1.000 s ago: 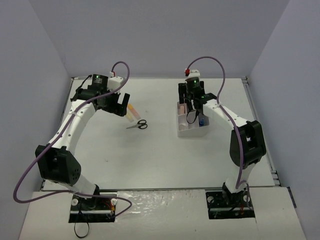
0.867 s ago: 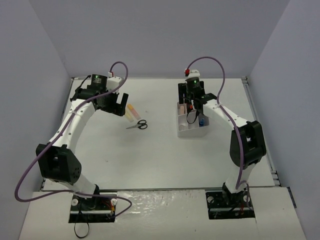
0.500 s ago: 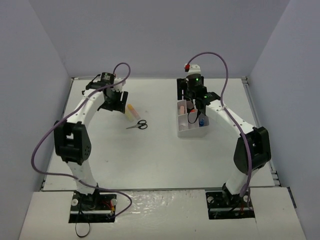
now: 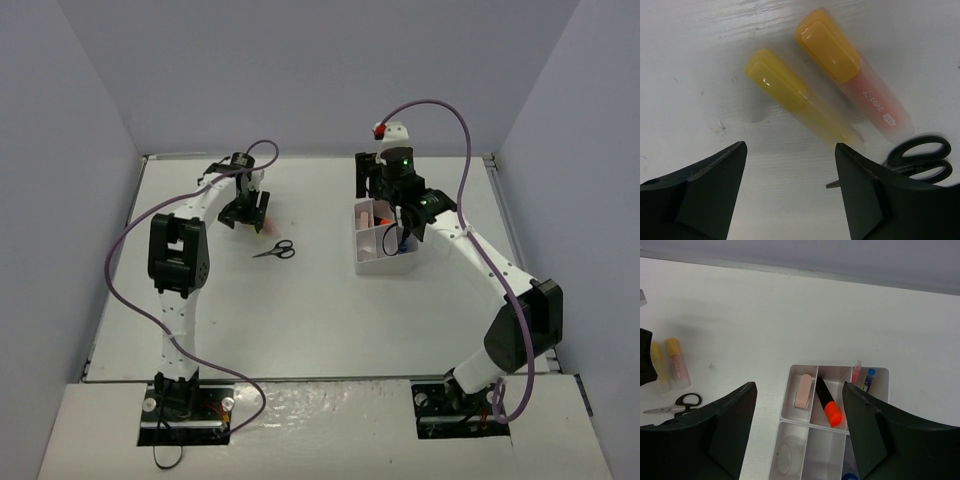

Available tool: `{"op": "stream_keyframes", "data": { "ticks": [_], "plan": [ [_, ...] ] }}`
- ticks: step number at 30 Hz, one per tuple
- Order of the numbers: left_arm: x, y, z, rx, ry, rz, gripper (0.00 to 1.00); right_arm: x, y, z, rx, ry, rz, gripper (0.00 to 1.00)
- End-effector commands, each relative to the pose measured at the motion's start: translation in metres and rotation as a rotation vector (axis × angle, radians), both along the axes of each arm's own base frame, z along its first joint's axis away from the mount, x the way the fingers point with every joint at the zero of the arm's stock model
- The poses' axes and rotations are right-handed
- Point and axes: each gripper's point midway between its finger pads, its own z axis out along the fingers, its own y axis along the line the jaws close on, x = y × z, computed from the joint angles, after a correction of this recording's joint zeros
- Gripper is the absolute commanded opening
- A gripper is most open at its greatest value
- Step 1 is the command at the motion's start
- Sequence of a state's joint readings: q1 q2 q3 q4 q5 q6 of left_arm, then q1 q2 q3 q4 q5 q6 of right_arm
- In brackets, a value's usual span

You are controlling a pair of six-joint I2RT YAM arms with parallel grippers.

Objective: Sort the stationery into containers

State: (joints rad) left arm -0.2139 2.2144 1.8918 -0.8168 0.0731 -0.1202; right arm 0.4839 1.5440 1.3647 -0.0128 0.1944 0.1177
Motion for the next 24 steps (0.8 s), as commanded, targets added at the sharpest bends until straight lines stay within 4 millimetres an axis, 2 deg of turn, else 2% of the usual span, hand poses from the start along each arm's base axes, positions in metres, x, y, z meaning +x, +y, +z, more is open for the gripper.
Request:
{"op": "stream_keyframes", "data": {
  "ticks": [1, 8, 16, 19, 24],
  "plan": [
    [0.018, -0.008, 0.032, -0.021, -0.094, 0.022, 0.69, -0.002, -0.009, 0.031, 0.015, -0.083, -0.018, 0.66],
    [0.019, -0.009, 0.017, -0.005, -0.064, 0.022, 0.7, -0.006, -0.011, 0.035, 0.014, -0.09, -0.017, 0.65],
    [0.028, -0.019, 0.032, -0.053, -0.1, 0.02, 0.71, -0.007, -0.013, 0.033, 0.005, -0.084, -0.018, 0.65],
    [0.028, -0.016, 0.023, -0.025, -0.084, 0.017, 0.7, -0.007, -0.013, 0.034, 0.004, -0.085, -0.016, 0.65],
    [0.016, -0.012, 0.0, 0.0, -0.018, 0.013, 0.71, -0.008, -0.017, 0.038, 0.001, -0.093, -0.02, 0.65]
  ]
}}
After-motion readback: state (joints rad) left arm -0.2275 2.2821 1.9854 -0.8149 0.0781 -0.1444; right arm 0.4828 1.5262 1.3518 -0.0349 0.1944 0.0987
